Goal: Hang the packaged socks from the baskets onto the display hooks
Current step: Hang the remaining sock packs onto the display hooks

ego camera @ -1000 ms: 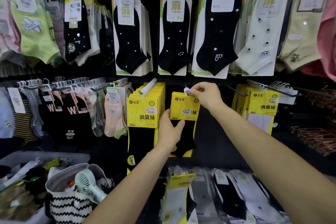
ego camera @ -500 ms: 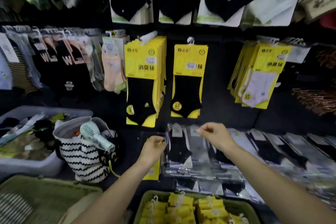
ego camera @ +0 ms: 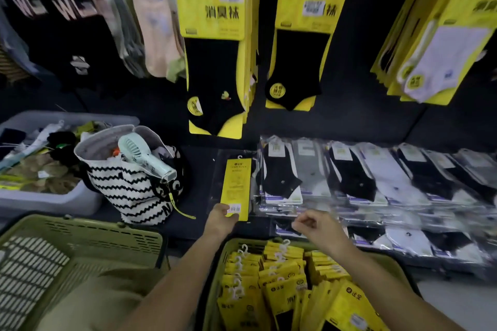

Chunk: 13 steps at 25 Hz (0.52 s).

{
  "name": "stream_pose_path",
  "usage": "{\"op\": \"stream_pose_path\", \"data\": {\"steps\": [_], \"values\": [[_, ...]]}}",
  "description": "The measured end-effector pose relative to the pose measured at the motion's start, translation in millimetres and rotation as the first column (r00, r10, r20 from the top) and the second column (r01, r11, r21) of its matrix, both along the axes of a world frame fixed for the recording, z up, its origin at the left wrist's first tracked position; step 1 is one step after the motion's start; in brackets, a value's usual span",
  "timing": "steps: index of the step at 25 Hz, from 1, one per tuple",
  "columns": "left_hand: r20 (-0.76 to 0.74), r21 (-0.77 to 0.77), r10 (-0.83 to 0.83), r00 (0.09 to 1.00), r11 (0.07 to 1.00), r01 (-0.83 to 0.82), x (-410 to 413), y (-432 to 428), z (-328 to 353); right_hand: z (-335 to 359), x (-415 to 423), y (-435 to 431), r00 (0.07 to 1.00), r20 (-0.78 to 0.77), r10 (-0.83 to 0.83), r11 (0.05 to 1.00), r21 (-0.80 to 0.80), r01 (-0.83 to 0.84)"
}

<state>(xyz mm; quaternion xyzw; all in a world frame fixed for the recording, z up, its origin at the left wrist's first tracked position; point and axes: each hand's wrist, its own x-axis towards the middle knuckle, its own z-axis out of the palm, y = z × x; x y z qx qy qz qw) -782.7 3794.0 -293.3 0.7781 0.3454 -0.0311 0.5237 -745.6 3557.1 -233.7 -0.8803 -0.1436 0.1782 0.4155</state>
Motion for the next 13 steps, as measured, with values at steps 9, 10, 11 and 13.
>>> {"op": "stream_pose_path", "data": {"steps": [9, 10, 11, 13], "values": [[-0.171, 0.121, -0.014, 0.985, 0.992, 0.035, 47, 9, -57, -63, 34, -3, 0.986, -0.125, -0.108, 0.994, -0.03, 0.106], [-0.203, 0.143, -0.03, 0.979, 0.988, 0.06, 55, 10, -61, -68, 37, -1, 0.983, -0.138, -0.121, 0.993, -0.031, 0.117], [-0.247, 0.169, -0.054, 0.968, 0.981, 0.098, 62, 9, -64, -72, 40, 1, 0.98, -0.151, -0.127, 0.992, -0.034, 0.124], [-0.346, 0.251, -0.113, 0.932, 0.945, 0.208, 71, 4, -72, -80, 43, 2, 0.978, -0.164, -0.126, 0.992, -0.03, 0.122]]}}
